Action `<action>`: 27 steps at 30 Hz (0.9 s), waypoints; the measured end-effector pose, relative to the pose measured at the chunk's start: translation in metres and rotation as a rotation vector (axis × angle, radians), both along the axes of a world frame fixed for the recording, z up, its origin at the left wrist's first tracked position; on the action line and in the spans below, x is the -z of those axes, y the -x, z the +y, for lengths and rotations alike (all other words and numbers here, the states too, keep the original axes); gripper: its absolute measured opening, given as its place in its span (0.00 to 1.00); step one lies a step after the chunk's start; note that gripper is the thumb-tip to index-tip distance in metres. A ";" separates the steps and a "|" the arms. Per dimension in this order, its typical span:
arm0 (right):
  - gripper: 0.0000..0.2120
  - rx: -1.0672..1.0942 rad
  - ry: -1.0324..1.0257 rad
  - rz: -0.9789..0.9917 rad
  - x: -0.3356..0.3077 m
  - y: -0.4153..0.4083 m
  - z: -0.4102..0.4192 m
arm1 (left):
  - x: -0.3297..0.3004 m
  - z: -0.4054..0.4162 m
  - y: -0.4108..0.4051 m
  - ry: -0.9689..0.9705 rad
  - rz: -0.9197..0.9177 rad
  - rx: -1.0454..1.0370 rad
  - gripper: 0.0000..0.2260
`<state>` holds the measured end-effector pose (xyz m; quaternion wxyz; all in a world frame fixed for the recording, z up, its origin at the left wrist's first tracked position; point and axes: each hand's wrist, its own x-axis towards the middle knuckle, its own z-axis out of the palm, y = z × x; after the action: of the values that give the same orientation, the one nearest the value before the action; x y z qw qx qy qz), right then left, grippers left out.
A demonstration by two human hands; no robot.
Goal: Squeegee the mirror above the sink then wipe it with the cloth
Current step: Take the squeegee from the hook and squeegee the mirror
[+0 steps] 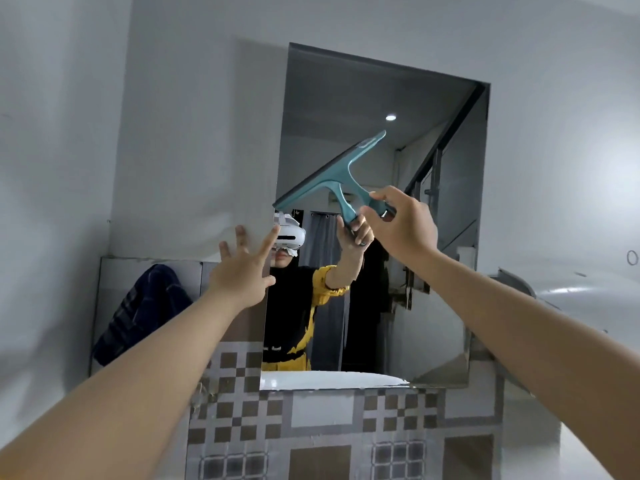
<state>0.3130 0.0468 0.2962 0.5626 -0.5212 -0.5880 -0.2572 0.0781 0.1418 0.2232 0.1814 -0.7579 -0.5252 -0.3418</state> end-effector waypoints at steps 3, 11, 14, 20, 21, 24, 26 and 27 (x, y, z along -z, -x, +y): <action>0.13 0.006 0.000 -0.074 -0.008 -0.020 -0.003 | 0.007 0.000 0.005 0.008 0.057 -0.004 0.43; 0.12 -0.021 -0.010 -0.191 -0.013 -0.083 -0.007 | 0.013 -0.003 -0.005 0.029 -0.006 -0.025 0.51; 0.12 -0.032 -0.011 -0.213 -0.013 -0.113 -0.008 | 0.012 -0.004 -0.009 0.054 -0.029 -0.054 0.52; 0.13 -0.049 0.015 -0.131 -0.003 -0.176 -0.011 | 0.014 0.000 -0.011 0.028 -0.036 -0.094 0.53; 0.13 -0.053 0.021 -0.119 0.000 -0.183 -0.012 | 0.015 0.000 -0.012 0.023 -0.034 -0.103 0.53; 0.12 -0.062 0.025 -0.100 0.005 -0.197 -0.015 | 0.016 0.000 -0.014 0.013 -0.035 -0.126 0.54; 0.12 -0.064 0.023 -0.095 0.007 -0.204 -0.017 | 0.016 0.000 -0.016 0.019 -0.037 -0.140 0.54; 0.12 -0.062 0.025 -0.091 0.007 -0.207 -0.018 | 0.017 0.000 -0.016 0.011 -0.039 -0.146 0.54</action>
<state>0.5197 0.0284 0.2889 0.5363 -0.4974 -0.6321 -0.2559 0.0944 0.1417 0.2062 0.1917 -0.7117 -0.5844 -0.3395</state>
